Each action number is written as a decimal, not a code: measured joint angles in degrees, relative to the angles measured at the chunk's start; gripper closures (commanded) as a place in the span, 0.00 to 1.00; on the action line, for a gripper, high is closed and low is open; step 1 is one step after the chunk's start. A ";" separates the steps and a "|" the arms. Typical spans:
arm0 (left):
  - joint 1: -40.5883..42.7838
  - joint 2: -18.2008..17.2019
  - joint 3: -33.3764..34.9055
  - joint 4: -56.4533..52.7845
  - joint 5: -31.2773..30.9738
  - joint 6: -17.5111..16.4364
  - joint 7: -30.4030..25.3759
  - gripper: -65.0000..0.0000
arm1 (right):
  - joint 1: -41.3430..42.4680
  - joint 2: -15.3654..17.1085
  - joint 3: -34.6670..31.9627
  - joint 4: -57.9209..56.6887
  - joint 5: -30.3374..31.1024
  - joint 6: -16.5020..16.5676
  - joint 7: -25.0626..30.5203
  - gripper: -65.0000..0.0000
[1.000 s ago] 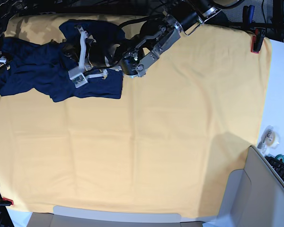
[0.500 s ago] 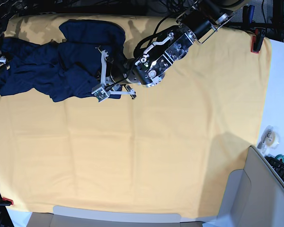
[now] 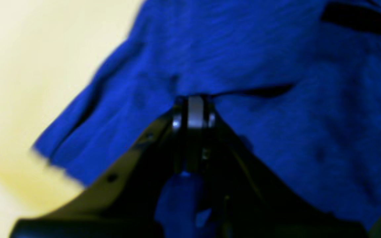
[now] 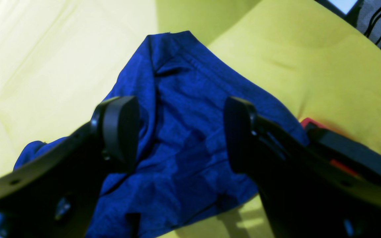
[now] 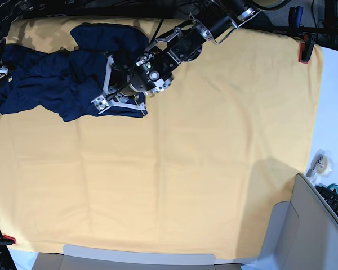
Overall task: Fold the T-shirt properly
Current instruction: 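Lay the carried end over the shirt and open the left gripper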
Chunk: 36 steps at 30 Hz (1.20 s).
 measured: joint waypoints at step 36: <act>-4.42 3.06 6.67 -13.55 -9.46 0.00 -32.37 1.00 | -0.94 -1.53 -0.02 -0.04 0.17 0.00 -0.13 0.40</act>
